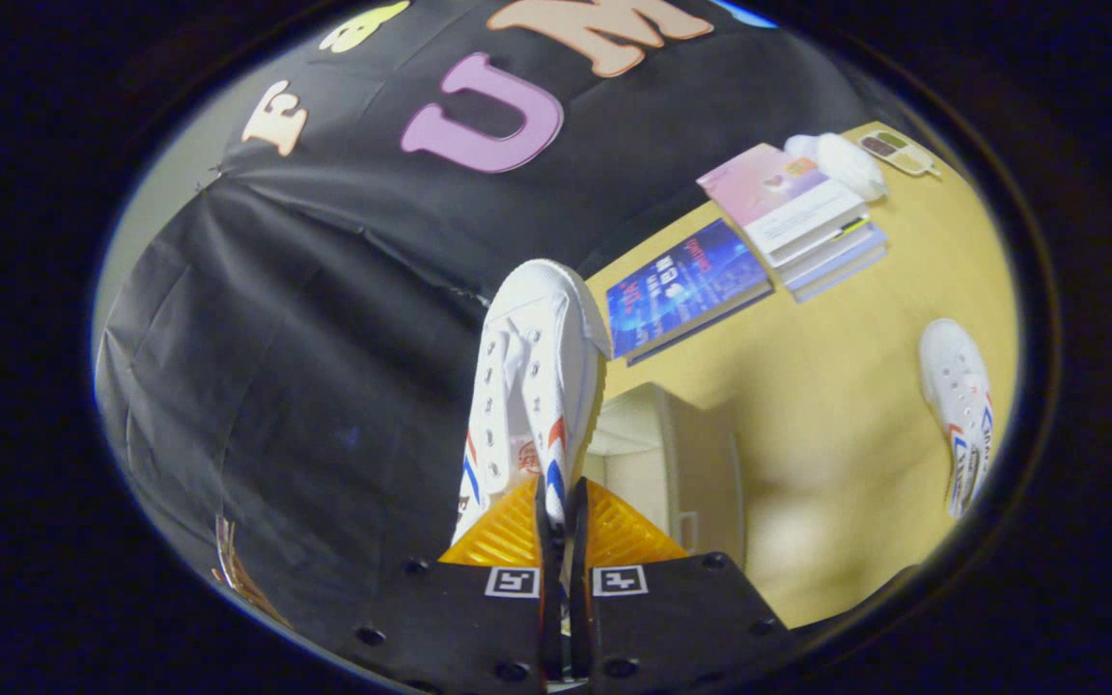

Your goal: Open the storage box then place both shoes into the box .Put the left shoe in first, then the right shoe, with the right side of both shoes facing outward in a uniform manner.

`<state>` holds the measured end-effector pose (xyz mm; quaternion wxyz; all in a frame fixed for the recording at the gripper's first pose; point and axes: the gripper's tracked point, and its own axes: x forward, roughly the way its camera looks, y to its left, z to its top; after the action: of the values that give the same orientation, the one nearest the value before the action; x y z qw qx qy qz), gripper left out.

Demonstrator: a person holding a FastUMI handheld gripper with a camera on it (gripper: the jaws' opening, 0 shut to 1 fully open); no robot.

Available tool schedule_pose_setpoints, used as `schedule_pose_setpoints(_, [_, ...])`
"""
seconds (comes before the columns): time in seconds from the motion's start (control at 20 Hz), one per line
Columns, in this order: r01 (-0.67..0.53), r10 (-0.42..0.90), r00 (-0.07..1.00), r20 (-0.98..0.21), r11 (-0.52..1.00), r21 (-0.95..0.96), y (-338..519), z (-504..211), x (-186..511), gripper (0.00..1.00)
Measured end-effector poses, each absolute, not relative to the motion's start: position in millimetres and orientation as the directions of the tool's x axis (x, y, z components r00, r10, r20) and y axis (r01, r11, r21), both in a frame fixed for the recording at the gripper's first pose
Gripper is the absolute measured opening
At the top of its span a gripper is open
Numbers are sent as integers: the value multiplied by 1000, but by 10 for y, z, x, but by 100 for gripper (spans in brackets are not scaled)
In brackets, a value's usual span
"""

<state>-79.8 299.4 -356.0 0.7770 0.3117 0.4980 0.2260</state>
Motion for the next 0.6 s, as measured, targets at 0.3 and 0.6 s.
schedule_pose_setpoints(0.3, [-88, 624, 303, -720, 771, 631, 3565, -4045, -1278, 6])
schedule_pose_setpoints(0.6, [-77, 565, 263, -782, 820, 567, 3668, -4436, -1551, 6])
